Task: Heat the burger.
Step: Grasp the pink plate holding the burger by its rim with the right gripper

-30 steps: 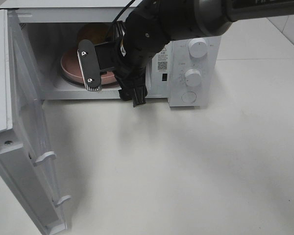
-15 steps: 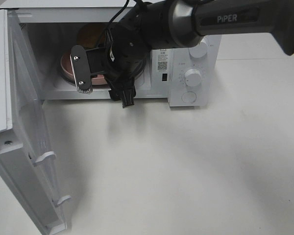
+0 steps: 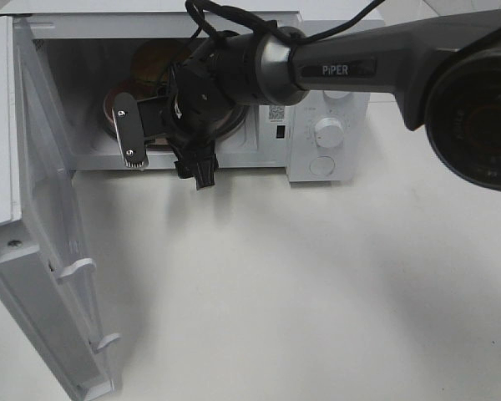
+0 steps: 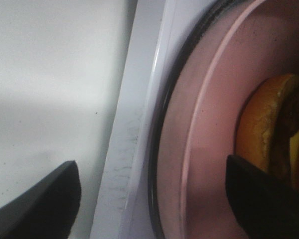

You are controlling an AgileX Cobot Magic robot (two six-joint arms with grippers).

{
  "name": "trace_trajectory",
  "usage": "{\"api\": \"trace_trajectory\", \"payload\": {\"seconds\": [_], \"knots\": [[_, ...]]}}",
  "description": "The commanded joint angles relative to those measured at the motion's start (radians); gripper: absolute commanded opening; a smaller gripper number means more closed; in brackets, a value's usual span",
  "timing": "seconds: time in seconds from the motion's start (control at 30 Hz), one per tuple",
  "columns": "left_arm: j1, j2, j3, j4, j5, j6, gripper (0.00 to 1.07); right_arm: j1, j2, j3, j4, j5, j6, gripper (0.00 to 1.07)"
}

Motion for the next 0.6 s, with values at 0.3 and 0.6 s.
{"api": "trace_trajectory", "payload": {"seconds": [0.3,0.6], "knots": [[0.006,-0.017,0.003,0.032,-0.007,0.000,1.00,-0.021,0.030,-0.019,0.061,-0.007,0.010,0.56],[0.006,-0.017,0.003,0.036,-0.007,0.000,1.00,-0.020,0.029,-0.019,0.095,0.000,0.010,0.06]]}}
